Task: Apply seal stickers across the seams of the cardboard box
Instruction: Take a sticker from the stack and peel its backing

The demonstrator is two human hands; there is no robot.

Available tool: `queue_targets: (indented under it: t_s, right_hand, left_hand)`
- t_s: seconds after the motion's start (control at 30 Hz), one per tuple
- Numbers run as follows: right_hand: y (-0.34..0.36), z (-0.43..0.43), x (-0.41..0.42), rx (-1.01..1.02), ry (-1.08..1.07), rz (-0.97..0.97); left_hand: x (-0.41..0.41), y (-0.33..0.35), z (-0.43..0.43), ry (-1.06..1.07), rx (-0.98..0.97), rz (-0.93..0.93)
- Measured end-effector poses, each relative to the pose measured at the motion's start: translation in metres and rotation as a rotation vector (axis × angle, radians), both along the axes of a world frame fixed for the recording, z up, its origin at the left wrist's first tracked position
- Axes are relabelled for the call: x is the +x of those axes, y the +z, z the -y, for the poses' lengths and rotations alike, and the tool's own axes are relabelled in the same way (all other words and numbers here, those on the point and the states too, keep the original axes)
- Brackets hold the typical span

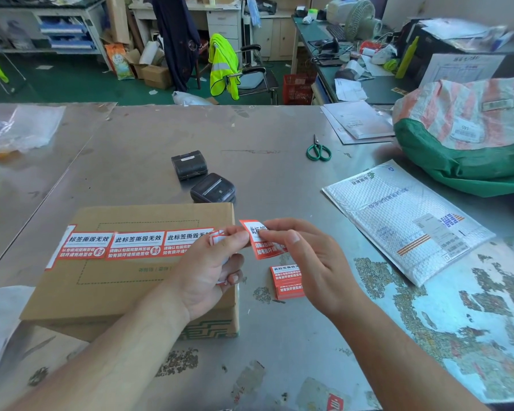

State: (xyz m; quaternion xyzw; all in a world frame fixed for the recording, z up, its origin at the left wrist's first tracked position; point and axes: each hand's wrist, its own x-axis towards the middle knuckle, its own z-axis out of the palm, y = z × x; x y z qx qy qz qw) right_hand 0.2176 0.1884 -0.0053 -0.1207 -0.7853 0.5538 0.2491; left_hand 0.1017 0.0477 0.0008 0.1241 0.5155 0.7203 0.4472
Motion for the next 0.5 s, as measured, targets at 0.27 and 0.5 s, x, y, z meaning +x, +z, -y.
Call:
queue_targets:
  t_s: [0.27,0.5]
  right_hand:
    - [-0.0009,-0.0014,0.0019,0.031,-0.021,0.023]
    - [-0.0019,-0.0024,0.0040,0.023,-0.047,0.037]
  left_hand:
    - [0.0023,-0.0006,-0.0005,-0.021,-0.009,-0.068]
    - [0.0054,0.0002,-0.0047,0.013,-0.030,-0.117]
